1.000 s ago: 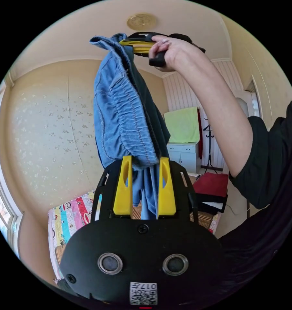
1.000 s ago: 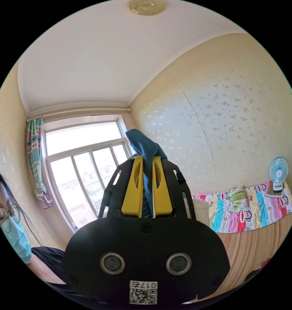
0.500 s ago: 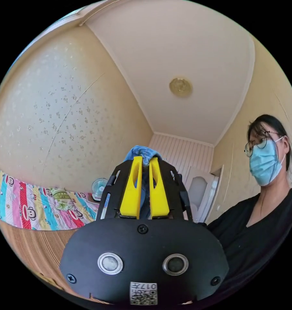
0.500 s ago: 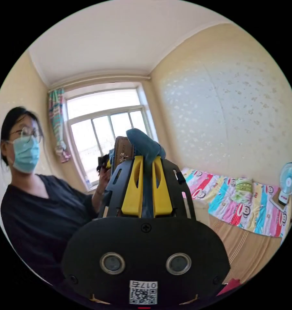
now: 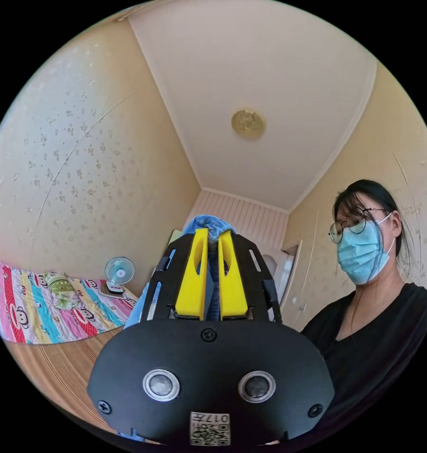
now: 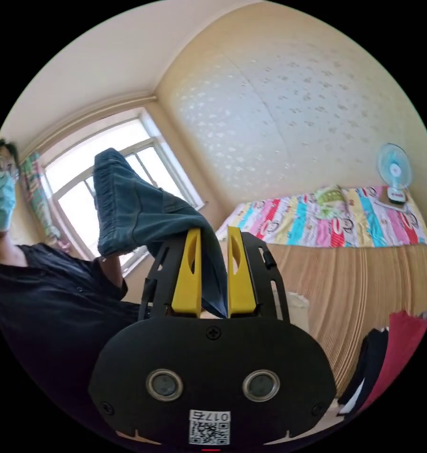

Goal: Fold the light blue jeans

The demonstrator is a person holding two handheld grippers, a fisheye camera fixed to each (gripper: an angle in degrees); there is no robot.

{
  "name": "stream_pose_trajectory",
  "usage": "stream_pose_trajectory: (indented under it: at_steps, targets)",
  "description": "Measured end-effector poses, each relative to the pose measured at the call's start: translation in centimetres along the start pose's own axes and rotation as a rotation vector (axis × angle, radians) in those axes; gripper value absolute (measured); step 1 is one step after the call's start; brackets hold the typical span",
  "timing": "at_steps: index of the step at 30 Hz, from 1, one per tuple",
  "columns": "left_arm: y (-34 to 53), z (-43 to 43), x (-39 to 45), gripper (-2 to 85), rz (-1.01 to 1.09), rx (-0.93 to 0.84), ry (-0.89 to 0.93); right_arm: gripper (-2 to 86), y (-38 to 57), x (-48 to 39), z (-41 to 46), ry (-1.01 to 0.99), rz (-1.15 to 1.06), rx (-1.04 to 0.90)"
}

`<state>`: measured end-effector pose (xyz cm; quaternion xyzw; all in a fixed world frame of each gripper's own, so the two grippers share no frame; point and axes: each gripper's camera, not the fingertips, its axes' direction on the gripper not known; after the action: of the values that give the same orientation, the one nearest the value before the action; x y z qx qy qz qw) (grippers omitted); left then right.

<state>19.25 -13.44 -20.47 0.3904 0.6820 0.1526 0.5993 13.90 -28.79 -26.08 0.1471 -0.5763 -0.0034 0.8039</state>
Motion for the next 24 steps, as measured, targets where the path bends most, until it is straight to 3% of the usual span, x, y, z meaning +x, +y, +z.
stream_pose_trajectory:
  at_steps: [6,10,13,15,17,19,20,21,24]
  targets:
    - [-1.0,3.6,1.8,4.0,0.036,-0.046,-0.123,11.6,1.3,0.9,2.5,0.169,0.013,-0.089]
    - [-1.1,6.0,2.6,4.5,0.013,-0.047,-0.228,13.4,1.6,1.2,6.1,0.106,0.016,-0.242]
    - [-1.1,8.0,3.2,4.9,0.038,-0.066,-0.315,13.0,2.3,3.1,11.9,0.065,0.139,-0.55]
    - [-1.0,9.1,3.4,5.0,0.059,-0.072,-0.342,11.0,4.8,7.2,17.7,0.078,0.362,-0.948]
    - [-0.8,10.3,3.7,5.0,0.098,-0.077,-0.379,7.0,7.7,10.5,21.0,0.029,0.496,-1.17]
    - [-0.6,11.3,3.8,5.0,0.116,-0.084,-0.402,4.0,9.6,13.1,21.8,-0.136,0.599,-1.134]
    - [-0.5,11.9,3.7,5.0,0.12,-0.095,-0.408,3.1,10.4,14.4,21.5,-0.329,0.687,-1.038]
    - [-0.4,12.2,3.5,5.0,0.118,-0.103,-0.409,2.4,10.7,15.4,20.6,-0.525,0.756,-0.896]
    - [-0.3,13.7,2.5,5.0,0.088,-0.145,-0.418,2.2,9.4,15.8,15.7,-0.745,0.712,-0.497]
